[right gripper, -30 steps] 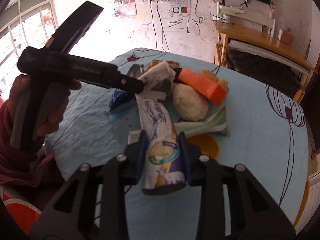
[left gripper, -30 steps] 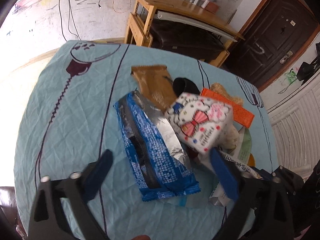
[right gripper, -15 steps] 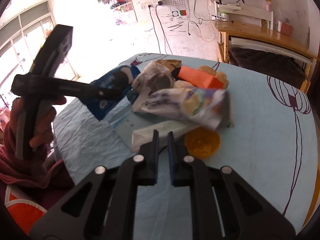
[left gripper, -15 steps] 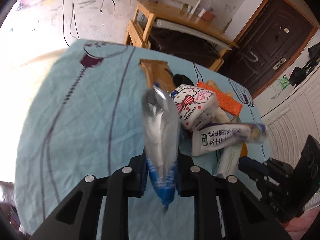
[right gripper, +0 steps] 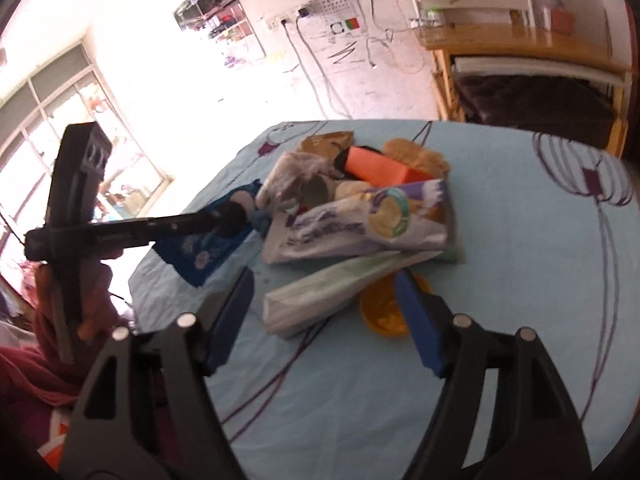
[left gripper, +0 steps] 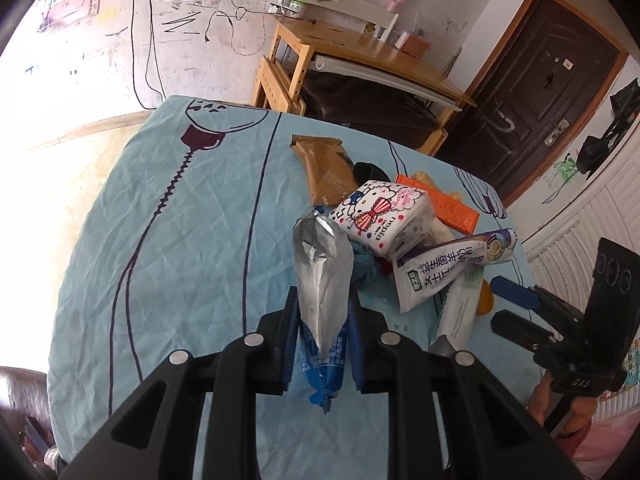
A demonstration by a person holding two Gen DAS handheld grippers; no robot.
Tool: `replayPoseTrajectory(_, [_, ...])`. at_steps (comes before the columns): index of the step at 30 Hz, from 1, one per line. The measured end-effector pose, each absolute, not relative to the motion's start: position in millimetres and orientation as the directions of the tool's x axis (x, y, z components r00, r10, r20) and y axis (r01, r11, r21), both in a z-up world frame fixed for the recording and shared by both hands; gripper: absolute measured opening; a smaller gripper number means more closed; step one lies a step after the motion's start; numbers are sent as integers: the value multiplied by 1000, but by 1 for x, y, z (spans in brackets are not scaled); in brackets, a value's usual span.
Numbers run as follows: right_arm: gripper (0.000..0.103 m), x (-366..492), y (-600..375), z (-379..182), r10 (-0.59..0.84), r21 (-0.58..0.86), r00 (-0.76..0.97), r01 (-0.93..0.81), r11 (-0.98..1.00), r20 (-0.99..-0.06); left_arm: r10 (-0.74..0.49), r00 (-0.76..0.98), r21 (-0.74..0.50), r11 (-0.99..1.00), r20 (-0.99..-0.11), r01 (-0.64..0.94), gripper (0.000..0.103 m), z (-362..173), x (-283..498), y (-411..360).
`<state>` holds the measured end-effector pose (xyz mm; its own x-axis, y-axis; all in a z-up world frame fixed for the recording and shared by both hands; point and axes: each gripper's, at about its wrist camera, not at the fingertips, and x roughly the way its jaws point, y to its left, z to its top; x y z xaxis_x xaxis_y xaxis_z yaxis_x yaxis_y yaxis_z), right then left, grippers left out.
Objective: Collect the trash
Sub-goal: 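Grasp the blue-silver snack wrapper with the left tool while the right tool grasps a white wrapper, then carry both held wrappers from the table over the orange bucket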
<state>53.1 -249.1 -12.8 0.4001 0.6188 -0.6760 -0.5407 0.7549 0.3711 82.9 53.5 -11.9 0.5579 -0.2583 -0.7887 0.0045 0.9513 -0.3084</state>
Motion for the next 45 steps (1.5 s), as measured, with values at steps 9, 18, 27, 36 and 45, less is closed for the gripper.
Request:
replayPoseTrajectory(9, [64, 72, -226, -33, 544, 370, 372, -445, 816, -752, -263, 558, -304, 953, -787, 20, 10, -14, 71, 57])
replayPoseTrajectory(18, [13, 66, -248, -37, 624, 496, 394, -384, 779, -675, -310, 549, -346, 937, -776, 41, 5, -22, 64, 62])
replayPoseTrajectory(27, [14, 73, -294, -45, 833, 782, 311, -305, 544, -458, -345, 589, -355, 929, -731, 104, 6, 6, 47, 52])
replayPoseTrajectory(36, [14, 77, -319, -58, 771, 743, 359, -249, 622, -525, -353, 567, -353, 929, -744, 114, 6, 4, 49, 45])
replayPoseTrajectory(45, [21, 79, -340, -59, 726, 709, 399, -223, 669, -560, -353, 560, -347, 930, -749, 122, 6, 2, 50, 40])
